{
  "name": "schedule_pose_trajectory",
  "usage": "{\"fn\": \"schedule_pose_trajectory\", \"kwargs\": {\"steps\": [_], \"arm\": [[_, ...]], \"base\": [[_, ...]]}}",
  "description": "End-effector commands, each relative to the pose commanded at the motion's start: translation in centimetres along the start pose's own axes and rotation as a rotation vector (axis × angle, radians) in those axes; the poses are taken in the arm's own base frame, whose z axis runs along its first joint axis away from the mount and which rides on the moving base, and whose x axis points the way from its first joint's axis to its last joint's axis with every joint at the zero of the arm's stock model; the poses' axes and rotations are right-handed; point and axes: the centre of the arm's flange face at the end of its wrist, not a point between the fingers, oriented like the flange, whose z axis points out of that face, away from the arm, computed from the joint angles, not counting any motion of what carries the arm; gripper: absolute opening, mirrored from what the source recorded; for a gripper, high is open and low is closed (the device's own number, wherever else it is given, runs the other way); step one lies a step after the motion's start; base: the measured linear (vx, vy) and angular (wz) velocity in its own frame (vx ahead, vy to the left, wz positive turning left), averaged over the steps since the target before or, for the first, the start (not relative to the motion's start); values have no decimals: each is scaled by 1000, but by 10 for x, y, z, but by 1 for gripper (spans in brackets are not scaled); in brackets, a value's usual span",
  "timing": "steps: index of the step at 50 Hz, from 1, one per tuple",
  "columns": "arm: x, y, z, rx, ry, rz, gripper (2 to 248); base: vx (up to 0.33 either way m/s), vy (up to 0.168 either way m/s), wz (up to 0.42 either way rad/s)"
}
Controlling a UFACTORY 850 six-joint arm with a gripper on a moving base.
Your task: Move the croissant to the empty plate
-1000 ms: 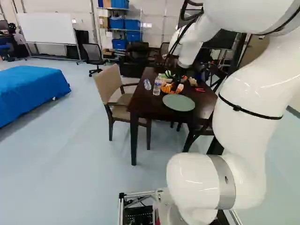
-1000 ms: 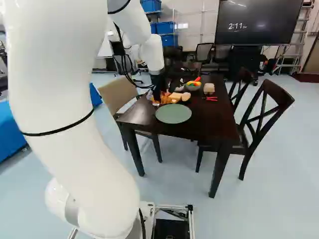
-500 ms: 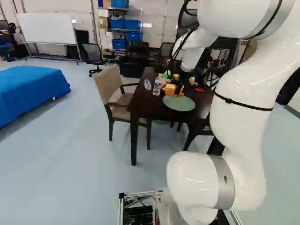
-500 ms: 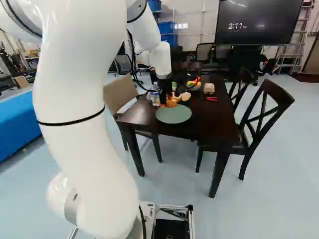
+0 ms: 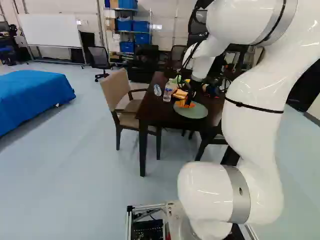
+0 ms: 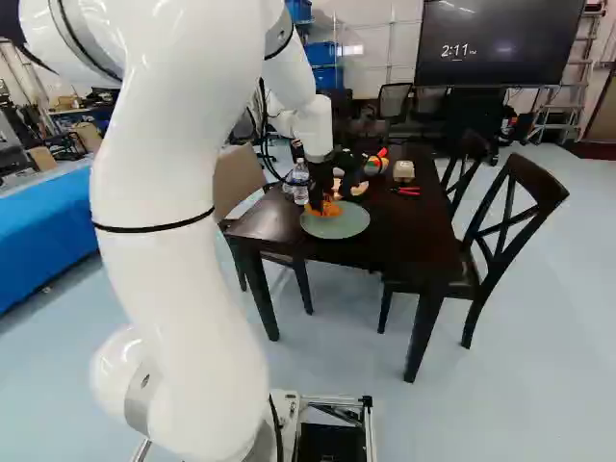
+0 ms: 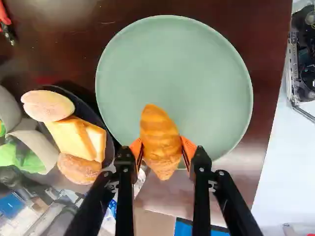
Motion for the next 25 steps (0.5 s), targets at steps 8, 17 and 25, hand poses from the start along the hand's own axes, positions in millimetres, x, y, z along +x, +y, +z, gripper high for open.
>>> {"fn": "schedule_pose_trajectory", "kwargs": {"steps": [8,17,25], "arm": [[0,0,0,0,0,0,118],[0,0,0,0,0,0,177],[0,0,0,0,0,0,245]], "base": [[0,0,0],[0,0,0],[0,0,0]]}}
